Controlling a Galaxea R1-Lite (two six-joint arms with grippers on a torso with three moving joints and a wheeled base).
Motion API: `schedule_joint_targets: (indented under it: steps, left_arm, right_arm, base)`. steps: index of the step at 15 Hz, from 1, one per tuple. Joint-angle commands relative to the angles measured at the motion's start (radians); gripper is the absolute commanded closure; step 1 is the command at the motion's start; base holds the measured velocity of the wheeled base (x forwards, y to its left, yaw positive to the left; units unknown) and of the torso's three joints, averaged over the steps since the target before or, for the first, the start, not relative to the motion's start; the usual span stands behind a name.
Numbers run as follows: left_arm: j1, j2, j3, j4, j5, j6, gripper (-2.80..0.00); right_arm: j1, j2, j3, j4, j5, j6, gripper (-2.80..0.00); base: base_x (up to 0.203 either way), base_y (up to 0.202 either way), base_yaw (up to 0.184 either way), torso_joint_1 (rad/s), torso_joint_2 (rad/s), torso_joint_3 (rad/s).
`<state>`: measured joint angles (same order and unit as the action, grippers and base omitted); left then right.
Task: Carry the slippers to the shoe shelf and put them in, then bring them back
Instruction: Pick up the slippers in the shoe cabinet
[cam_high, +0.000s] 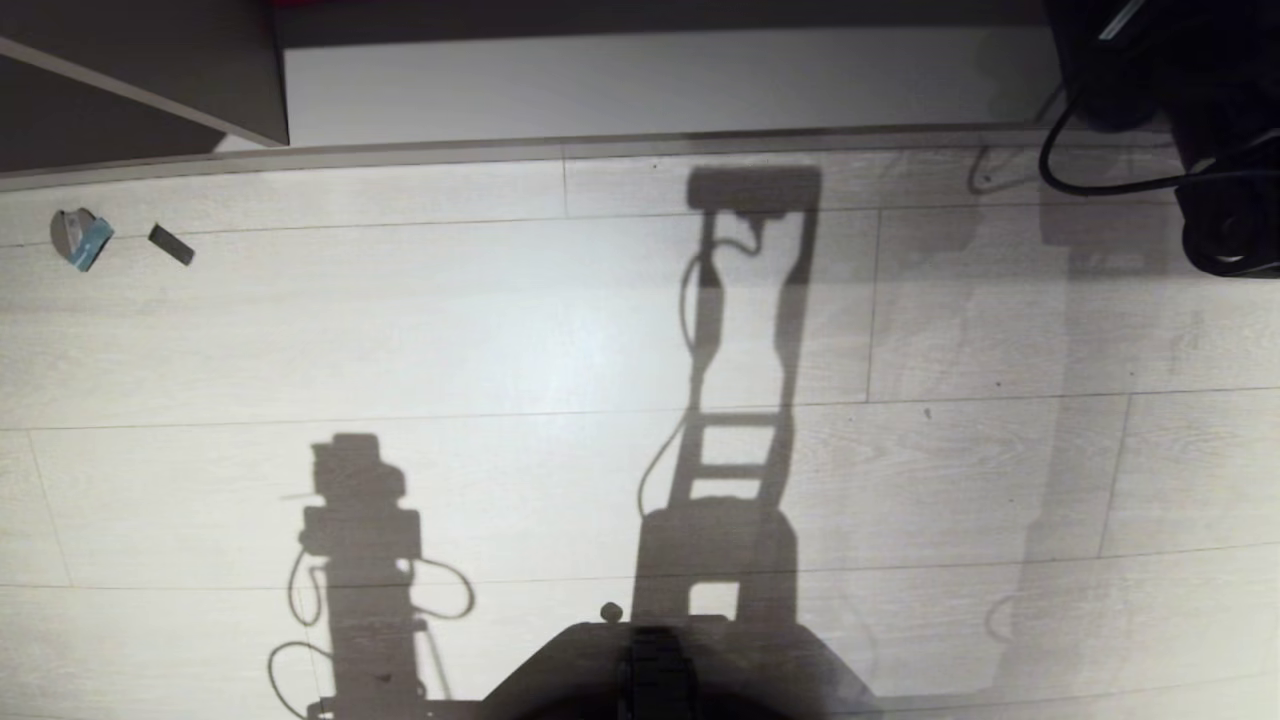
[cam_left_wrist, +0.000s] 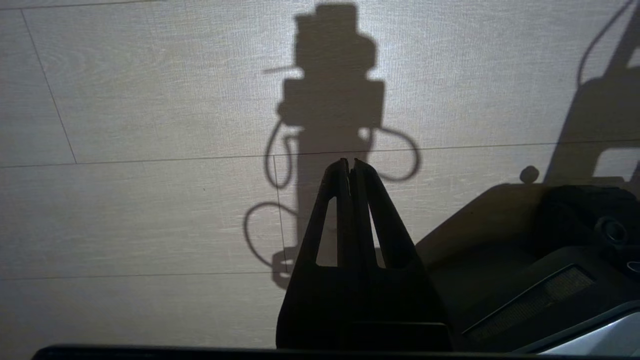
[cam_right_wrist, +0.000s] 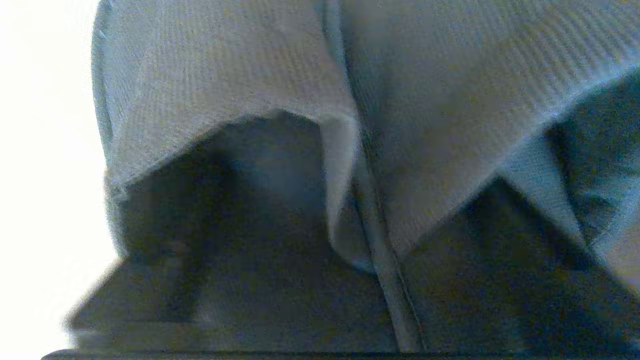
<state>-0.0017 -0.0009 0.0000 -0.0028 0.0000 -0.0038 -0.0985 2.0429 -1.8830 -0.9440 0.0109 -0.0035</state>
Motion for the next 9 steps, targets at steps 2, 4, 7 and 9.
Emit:
schedule_joint_targets:
  steps: [2,4,7,9]
  left_arm:
    - [0.0,-0.001,0.0,0.0,0.0,0.001,0.0]
    - [0.0,0.0,0.0,0.0,0.0,-0.001,0.0]
    - [0.0,-0.001,0.0,0.0,0.0,-0.001,0.0]
    - [0.0,0.0,0.0,0.0,0.0,0.001,0.0]
  right_arm:
    - [0.008,0.026,-0.031,-0.005,0.0,-0.01,0.0]
    - [0.013,0.014,-0.031,-0.006,0.01,-0.01,0.0]
    - [0.026,-0.019,-0.023,-0.005,0.025,-0.012,0.0]
    - [0.038,-0.059,-0.013,0.001,0.03,-0.013,0.0]
  base:
    - [0.0,0.0,0.0,0.0,0.0,0.0]
    - [0.0,0.0,0.0,0.0,0.0,0.0]
    - [0.0,0.0,0.0,0.0,0.0,0.0]
    - [0.0,0.0,0.0,0.0,0.0,0.0]
